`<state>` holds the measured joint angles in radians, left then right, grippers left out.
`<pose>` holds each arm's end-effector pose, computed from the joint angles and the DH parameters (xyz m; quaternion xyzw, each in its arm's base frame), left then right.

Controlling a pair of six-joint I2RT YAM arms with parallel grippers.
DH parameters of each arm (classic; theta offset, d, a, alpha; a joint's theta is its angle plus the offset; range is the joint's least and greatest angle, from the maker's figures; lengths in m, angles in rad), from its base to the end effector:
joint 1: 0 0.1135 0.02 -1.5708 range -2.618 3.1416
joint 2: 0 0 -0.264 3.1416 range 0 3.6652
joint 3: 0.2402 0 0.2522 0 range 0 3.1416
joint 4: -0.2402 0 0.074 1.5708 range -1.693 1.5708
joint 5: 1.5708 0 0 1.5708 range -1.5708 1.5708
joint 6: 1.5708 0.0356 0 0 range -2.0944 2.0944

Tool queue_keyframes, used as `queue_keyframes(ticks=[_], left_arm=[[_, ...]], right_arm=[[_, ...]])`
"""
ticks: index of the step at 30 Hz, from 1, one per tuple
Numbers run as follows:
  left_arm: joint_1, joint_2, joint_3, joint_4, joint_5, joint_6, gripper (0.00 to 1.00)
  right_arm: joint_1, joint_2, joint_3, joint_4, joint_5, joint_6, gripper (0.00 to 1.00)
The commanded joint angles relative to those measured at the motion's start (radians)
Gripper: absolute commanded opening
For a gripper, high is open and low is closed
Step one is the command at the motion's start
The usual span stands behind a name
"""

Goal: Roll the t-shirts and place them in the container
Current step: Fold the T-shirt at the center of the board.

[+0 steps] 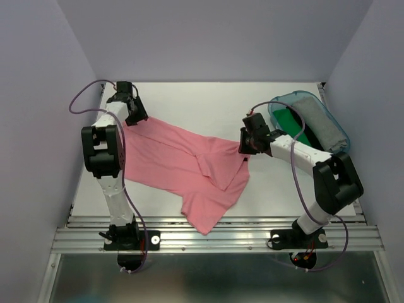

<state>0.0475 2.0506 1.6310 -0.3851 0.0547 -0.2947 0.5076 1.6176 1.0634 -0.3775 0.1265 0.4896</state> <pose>0.4655 0.0202 0.2237 -0.1478 0.9154 -0.0712 0.3676 0.2971 0.1601 0.2116 0.0113 0.9476 0.0972 0.3040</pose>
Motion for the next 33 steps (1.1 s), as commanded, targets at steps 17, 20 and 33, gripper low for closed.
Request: queue_keyframes(ticks=[17,20,33], left_arm=[[0.02,0.102,0.009,0.014,-0.027,0.006,0.58],[0.023,0.1,0.0,0.017,-0.029,0.005,0.58],[0.072,-0.064,-0.065,0.015,-0.104,-0.014,0.57]], right_arm=[[-0.17,0.195,0.061,0.138,0.007,0.01,0.06],[-0.17,0.218,0.055,0.15,0.01,0.003,0.06],[-0.17,0.257,0.067,0.166,-0.008,0.001,0.04]])
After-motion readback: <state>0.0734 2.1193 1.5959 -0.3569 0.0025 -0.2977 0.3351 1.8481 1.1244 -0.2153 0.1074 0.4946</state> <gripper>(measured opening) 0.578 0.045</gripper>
